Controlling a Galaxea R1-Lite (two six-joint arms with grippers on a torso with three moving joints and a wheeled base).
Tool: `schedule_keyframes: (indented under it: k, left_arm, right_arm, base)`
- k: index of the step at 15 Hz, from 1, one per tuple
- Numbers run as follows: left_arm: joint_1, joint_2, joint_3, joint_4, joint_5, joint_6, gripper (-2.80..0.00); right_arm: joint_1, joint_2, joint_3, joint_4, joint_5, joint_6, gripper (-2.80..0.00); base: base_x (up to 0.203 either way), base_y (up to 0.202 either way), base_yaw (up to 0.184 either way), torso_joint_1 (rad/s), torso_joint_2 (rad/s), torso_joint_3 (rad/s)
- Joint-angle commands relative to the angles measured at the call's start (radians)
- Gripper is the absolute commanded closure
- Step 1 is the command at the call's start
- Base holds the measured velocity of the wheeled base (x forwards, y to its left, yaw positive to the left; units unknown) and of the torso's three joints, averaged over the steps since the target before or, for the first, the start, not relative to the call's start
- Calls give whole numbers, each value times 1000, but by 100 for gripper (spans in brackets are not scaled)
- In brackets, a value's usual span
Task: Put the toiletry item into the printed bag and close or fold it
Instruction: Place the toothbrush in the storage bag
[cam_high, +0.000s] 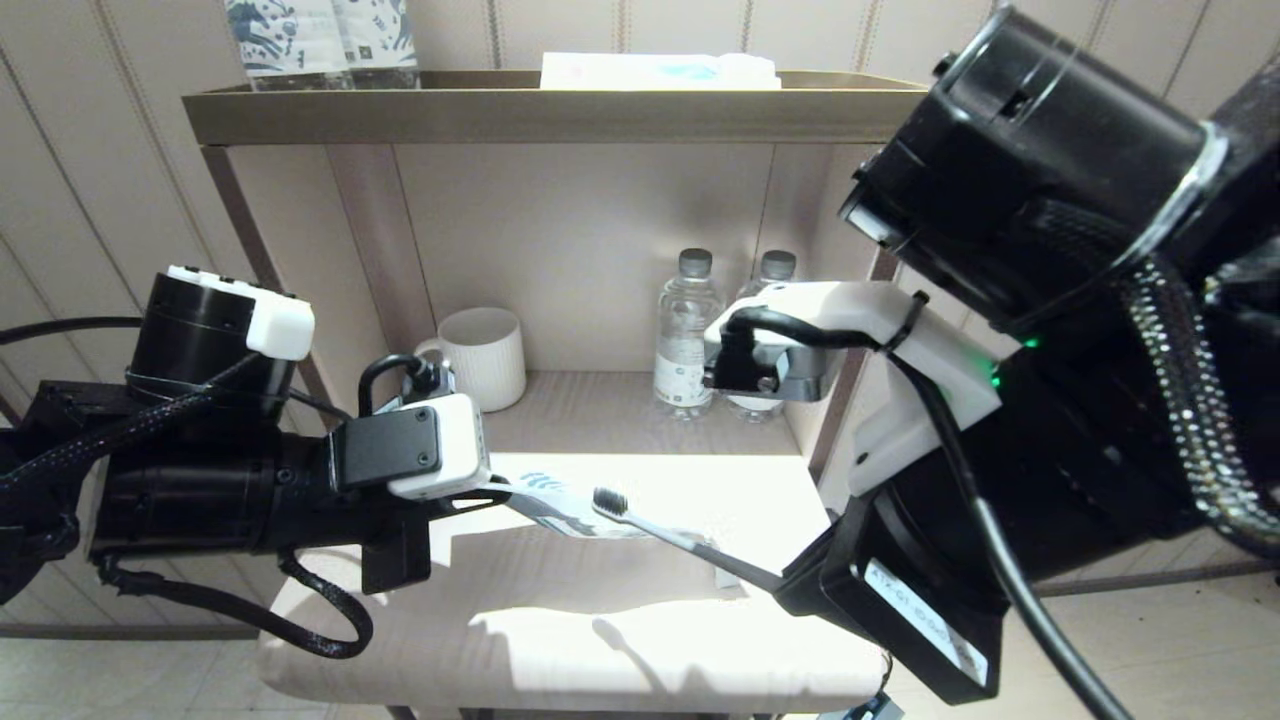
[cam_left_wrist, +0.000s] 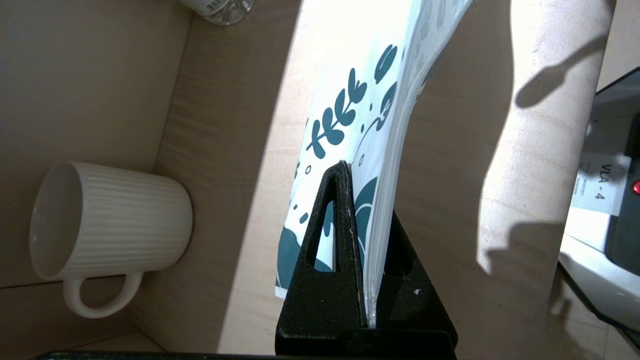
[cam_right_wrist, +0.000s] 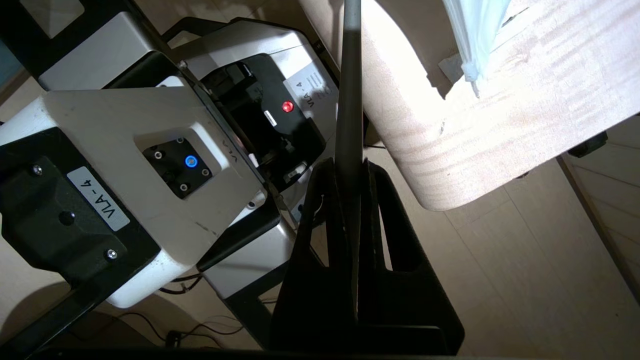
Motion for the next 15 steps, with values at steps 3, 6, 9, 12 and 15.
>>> schedule_keyframes:
  k: [3, 6, 9, 12, 15]
  left_arm:
    - [-1, 4, 1, 0, -2, 4, 0]
    - [1, 4, 1, 0, -3, 4, 0]
    - [-1, 4, 1, 0, -3, 2, 0]
    - [-1, 4, 1, 1, -3, 3, 0]
    - [-1, -4, 3, 1, -19, 2, 0]
  right_arm:
    - [-7, 33, -2, 5, 0, 1, 0]
    - [-6, 51, -2, 5, 0, 0, 0]
    - [-7, 89, -12, 2, -2, -1, 0]
    - [-8, 155, -24, -31, -25, -6, 0]
    - [-8, 165, -25, -68, -41, -6, 0]
  base:
    - [0, 0, 0, 0, 0, 0]
    - [0, 0, 0, 0, 0, 0]
    - [0, 0, 0, 0, 0, 0]
    - [0, 0, 0, 0, 0, 0]
    - [0, 0, 0, 0, 0, 0]
